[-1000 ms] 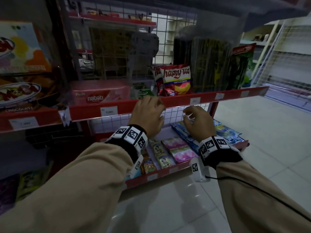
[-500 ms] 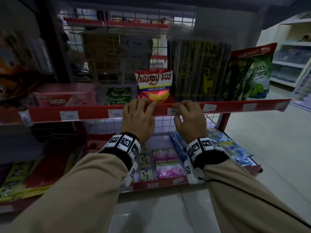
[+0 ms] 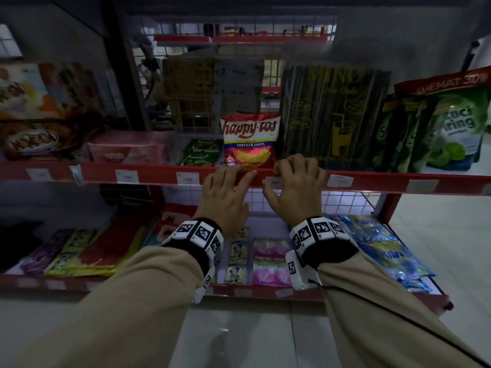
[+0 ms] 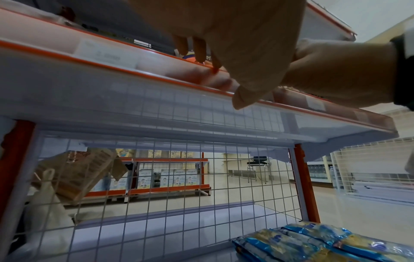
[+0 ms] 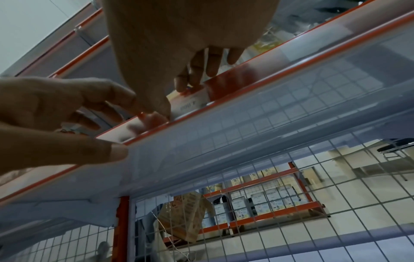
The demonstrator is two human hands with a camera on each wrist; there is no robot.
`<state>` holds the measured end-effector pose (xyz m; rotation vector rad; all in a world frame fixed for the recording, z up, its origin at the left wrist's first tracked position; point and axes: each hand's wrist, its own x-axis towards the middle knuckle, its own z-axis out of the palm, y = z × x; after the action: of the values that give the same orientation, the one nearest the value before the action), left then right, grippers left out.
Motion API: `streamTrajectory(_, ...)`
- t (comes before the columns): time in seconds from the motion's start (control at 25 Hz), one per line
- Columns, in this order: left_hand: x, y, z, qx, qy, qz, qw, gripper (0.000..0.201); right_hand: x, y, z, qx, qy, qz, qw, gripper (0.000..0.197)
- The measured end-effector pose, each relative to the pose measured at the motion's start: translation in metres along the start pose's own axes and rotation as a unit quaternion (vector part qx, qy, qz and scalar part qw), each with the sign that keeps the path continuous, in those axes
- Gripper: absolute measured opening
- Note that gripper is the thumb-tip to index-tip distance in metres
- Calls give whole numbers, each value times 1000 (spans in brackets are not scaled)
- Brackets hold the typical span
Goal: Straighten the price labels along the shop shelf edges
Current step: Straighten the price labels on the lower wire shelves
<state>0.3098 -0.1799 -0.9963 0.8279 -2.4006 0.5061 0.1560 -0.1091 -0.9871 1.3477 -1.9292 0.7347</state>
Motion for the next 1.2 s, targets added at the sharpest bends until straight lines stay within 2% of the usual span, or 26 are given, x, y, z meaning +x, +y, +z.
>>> streamTrajectory(0.12,-2,2,1,0,34,18,999,50,0,1,0,17,5,0,1000,34)
streamTrajectory(0.32,2,2,2,-33,39,7,999,69,4,0,-4,48,-22,-8,999,30)
streamTrajectory(0.64,18,2,8,-82,91,18,992,43,-7,5,0,37,14,-66,997,28)
streamTrajectory(0.92,15,3,7,-94,73,3,993,36,-9,1,-4,3,-19,-38,999,26)
streamTrajectory(1.08,17,1,3,-132,76,-5,988,27,8,4,-17,130,-93,13,987,9)
streamTrajectory(1.12,18,0,2,-146,82,-7,986,24,13,4,-21,185,-96,32,978,5)
streamTrajectory(1.2,20,-2,2,-182,94,-12,979,22,20,3,-29,299,-62,87,948,9)
